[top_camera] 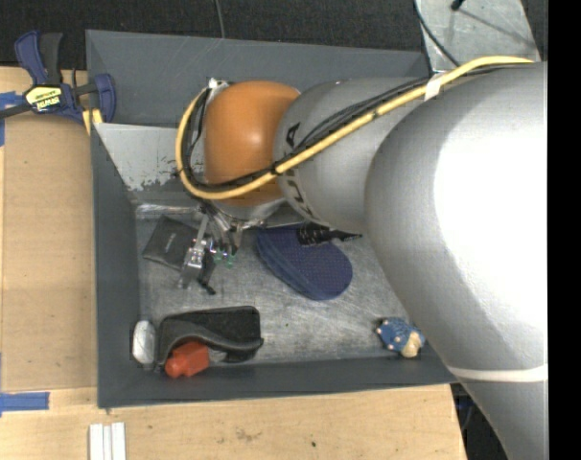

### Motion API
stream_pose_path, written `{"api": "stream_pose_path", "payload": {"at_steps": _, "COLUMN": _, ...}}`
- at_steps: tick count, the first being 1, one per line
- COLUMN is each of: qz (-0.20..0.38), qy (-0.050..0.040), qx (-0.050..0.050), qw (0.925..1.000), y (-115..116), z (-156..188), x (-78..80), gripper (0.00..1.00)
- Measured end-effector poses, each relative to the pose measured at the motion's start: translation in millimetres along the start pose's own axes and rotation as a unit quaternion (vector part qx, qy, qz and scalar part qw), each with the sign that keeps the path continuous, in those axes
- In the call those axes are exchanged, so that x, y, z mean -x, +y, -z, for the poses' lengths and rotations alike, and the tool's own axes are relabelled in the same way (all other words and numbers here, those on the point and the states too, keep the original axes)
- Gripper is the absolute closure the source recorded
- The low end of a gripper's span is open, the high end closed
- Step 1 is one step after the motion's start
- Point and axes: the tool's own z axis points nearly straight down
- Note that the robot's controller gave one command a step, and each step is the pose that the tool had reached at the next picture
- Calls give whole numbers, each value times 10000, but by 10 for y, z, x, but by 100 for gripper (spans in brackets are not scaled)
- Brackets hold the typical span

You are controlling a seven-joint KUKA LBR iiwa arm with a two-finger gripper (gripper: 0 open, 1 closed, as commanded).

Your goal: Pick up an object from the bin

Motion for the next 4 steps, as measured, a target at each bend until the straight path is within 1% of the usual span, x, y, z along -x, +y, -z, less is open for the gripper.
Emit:
{"api": "stream_pose_path", "payload": {"at_steps": 1, "qz": -1078, "qy": 3, "qx": -7, "qw": 9942, "y": -269, "z": -11, "x": -53, "gripper": 0}}
{"api": "stream_pose_path", "payload": {"at_steps": 2, "qz": -1152, "qy": -39, "qx": 20, "qw": 9933, "y": 428, "z": -287, "x": -314, "gripper": 0}}
{"api": "stream_pose_path", "payload": {"at_steps": 3, "qz": -2728, "qy": -24, "qx": 42, "qw": 9621, "y": 352, "z": -274, "x": -378, "gripper": 0}}
{"api": "stream_pose_path", "payload": {"at_steps": 4, "qz": -2743, "qy": -76, "qx": 48, "qw": 9616, "y": 326, "z": -248, "x": -332, "gripper": 100}}
